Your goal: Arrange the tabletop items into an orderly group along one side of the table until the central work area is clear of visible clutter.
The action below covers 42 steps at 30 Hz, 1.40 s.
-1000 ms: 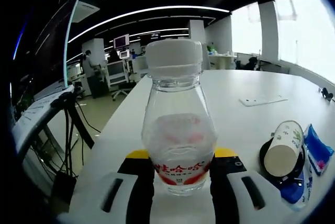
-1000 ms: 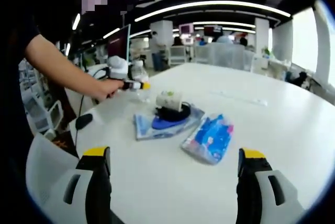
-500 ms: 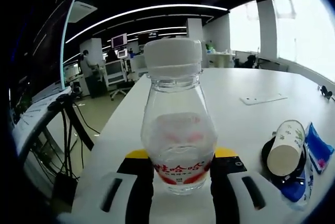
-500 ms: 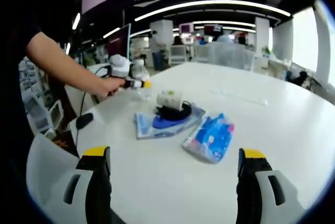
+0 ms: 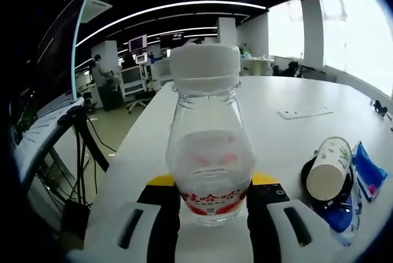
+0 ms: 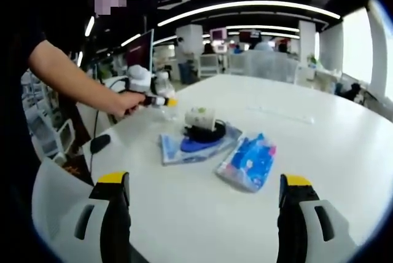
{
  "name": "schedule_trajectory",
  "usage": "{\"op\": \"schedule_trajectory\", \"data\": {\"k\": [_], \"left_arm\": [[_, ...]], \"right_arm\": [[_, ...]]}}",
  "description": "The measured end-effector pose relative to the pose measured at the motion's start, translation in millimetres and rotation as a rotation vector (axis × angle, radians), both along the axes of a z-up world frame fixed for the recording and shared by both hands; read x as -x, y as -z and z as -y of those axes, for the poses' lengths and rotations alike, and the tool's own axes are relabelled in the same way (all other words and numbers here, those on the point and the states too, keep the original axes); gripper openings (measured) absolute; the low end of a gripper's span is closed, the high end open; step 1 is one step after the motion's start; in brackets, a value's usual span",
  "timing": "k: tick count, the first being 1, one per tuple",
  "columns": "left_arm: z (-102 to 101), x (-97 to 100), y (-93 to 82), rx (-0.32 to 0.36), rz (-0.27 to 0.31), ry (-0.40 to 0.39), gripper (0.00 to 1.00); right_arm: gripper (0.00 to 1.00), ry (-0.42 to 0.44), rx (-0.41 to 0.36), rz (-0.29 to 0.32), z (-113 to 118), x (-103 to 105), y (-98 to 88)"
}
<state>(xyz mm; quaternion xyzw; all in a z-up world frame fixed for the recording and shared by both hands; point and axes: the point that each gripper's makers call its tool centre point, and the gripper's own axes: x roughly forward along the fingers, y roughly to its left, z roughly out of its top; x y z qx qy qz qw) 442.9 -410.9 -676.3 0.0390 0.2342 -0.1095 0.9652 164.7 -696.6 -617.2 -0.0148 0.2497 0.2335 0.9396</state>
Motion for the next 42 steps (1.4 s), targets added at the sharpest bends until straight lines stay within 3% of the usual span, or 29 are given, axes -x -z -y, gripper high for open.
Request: {"op": "schedule_trajectory", "data": {"k": [5,19,22,26,36,42], "left_arm": [[0.1,6.4,2.8,0.025,-0.018,-0.007,0.43],[-4.0,18.4,2.2,0.012,-0.022,-0.002,0.39],[-3.0,21.8,1.3,0.07,-0.03,-0.027,0.4],[-2.2,26.5,-1.1,0.041,-0.022,-0.006,0.42],[-4.3,39.3,-2.5,0.045,-0.023,-0.004,0.43],[-3.0,42.5,-13.4,0.036,-0.009,0.006,0.43]], "right_arm": [[0.99,-0.004,0.0,0.001,-1.6,2.3,0.1],[0.99,-0.005,-0.006,0.013,-3.6,3.2,-3.1],[1.0,-0.008,-0.006,0.021,-5.9,3.2,-5.5],[1.0,-0.016,-0.004,0.031,-10.1,3.3,-8.1],[1.0,-0.021,0.006,0.054,-12.7,5.0,-16.9],[1.0,-0.038,0.008,0.062,-13.2,6.3,-19.6]]}}
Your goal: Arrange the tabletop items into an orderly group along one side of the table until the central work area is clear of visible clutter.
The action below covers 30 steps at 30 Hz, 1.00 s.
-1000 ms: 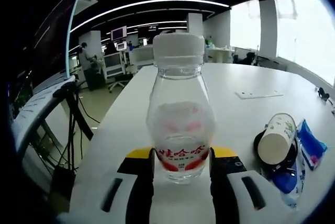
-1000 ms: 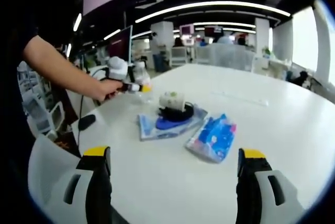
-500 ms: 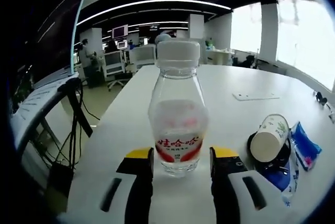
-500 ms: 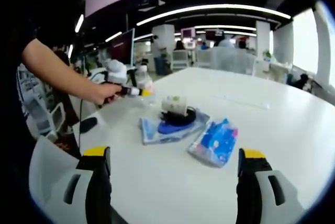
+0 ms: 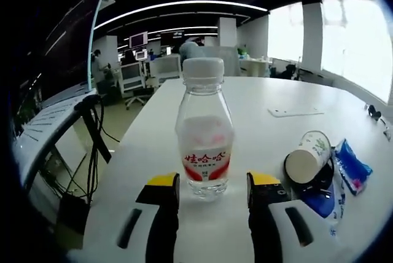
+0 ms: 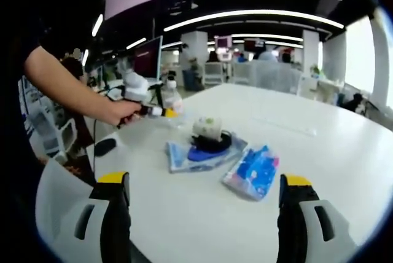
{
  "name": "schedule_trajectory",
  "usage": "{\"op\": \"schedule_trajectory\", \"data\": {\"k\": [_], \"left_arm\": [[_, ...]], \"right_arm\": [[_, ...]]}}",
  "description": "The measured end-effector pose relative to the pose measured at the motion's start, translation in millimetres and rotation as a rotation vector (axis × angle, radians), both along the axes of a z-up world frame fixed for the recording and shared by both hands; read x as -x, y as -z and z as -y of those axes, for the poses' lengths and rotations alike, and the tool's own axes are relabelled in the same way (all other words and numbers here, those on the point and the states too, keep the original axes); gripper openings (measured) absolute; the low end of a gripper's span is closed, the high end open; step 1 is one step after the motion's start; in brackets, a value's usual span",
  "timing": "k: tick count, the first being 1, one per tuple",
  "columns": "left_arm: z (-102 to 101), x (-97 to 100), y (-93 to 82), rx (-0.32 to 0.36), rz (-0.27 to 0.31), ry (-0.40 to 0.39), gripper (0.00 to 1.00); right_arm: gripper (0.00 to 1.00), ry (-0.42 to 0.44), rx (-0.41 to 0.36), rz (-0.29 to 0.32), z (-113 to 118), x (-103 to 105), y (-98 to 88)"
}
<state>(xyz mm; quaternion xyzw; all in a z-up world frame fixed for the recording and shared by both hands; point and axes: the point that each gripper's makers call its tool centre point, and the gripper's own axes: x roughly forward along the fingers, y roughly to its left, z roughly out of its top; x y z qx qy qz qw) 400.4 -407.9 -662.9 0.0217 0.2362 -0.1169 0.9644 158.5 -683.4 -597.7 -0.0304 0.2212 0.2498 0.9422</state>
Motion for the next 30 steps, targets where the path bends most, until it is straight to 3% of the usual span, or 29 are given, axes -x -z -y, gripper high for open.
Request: {"op": "schedule_trajectory", "data": {"k": [13,30], "left_arm": [[0.8,18.2,-11.0,-0.03,-0.027,-0.017,0.46],[14.5,46.2,-18.2,0.001,-0.064,-0.019,0.43]], "right_arm": [[1.0,-0.059,-0.036,0.011,2.8,0.5,-4.1],[0.99,-0.14,-0.051,0.013,7.7,6.9,-3.2]]}}
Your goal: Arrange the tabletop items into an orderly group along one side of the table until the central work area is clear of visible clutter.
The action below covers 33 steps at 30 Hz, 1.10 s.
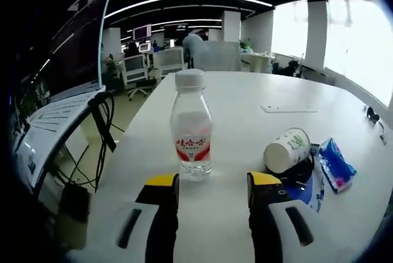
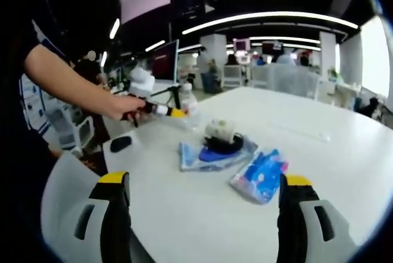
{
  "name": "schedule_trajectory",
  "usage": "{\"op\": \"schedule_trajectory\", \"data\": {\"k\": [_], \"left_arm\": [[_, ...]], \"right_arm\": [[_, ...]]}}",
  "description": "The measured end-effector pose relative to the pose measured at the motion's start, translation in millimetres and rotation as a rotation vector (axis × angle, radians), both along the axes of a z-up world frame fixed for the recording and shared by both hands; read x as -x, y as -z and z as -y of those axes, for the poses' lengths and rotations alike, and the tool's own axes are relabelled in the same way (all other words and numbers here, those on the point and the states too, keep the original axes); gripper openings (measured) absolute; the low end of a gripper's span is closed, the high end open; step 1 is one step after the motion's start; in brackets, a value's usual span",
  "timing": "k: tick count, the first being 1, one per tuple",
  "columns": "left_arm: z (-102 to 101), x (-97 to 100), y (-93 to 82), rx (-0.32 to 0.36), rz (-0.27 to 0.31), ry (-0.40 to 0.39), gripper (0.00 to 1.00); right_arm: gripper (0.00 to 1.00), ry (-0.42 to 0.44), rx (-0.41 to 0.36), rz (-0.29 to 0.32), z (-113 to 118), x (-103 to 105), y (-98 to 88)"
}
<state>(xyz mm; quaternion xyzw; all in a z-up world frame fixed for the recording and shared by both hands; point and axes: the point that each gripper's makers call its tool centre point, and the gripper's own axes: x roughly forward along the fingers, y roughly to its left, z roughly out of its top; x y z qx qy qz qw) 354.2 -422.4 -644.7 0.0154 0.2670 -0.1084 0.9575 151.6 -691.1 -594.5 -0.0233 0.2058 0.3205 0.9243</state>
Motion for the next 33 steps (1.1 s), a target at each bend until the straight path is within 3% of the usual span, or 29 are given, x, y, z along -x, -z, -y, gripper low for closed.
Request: {"op": "schedule_trajectory", "data": {"k": [7,17,33], "left_arm": [[10.5,1.1,-7.7,-0.002,0.014,0.017,0.41],[22.0,1.7,-4.5,0.001,0.013,0.037,0.4],[54.3,3.2,1.5,0.085,-0.021,0.114,0.29]], "right_arm": [[0.99,-0.016,0.001,0.02,5.0,-0.9,-2.9],[0.97,-0.016,-0.016,0.019,11.2,-7.7,3.3],[0.86,-0.06,-0.007,-0.008,6.4,-25.0,10.1]]}}
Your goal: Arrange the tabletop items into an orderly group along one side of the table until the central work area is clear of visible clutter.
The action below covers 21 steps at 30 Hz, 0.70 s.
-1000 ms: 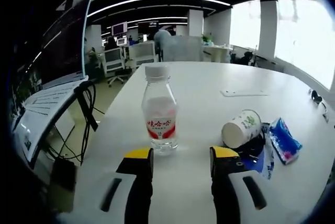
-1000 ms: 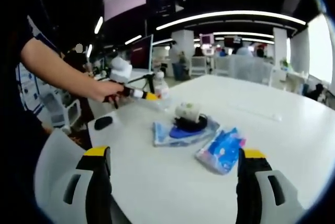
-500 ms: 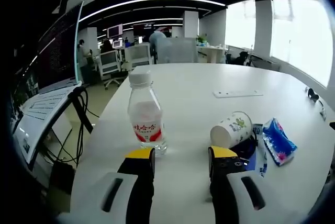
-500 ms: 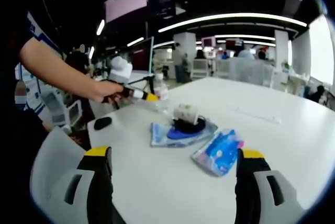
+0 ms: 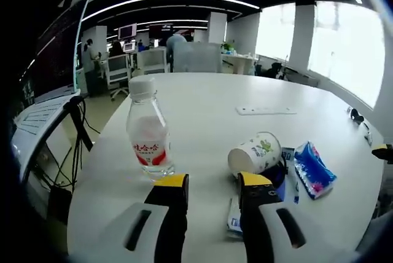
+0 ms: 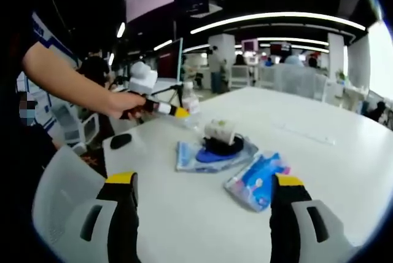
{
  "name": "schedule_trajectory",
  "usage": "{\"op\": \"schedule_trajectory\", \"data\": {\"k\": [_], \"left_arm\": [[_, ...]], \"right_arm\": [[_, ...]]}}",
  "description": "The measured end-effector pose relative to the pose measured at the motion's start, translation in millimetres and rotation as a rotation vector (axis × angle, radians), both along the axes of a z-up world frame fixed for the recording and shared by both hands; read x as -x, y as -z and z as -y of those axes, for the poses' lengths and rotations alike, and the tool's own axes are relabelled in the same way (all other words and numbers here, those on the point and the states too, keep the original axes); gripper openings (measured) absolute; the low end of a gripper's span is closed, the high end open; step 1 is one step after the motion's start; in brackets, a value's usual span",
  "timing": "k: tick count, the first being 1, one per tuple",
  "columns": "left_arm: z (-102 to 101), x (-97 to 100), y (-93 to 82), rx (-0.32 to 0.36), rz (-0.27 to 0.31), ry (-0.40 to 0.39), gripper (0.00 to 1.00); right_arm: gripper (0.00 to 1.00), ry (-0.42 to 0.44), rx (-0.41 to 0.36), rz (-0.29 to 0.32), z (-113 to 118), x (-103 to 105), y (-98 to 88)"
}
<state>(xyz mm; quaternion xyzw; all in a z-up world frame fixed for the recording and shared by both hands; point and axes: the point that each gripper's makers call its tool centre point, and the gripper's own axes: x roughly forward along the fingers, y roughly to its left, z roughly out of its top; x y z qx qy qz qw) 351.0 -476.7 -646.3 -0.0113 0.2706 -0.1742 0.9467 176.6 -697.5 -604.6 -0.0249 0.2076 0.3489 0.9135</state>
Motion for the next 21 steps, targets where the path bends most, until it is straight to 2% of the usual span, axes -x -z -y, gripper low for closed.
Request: {"op": "schedule_trajectory", "data": {"k": [9,16,21], "left_arm": [[18.4,-4.0,5.5,0.05,-0.05,0.041,0.15],[37.3,-8.6,7.9,0.077,-0.058,0.094,0.15],[44.8,-8.7,16.1,0.068,-0.083,0.107,0.13]], "right_arm": [[0.85,-0.017,-0.016,-0.008,-3.5,-5.2,2.7],[0.84,-0.017,-0.021,-0.027,-2.3,-8.4,11.4],[0.85,-0.006,-0.052,-0.04,-2.0,-8.0,14.0]]}}
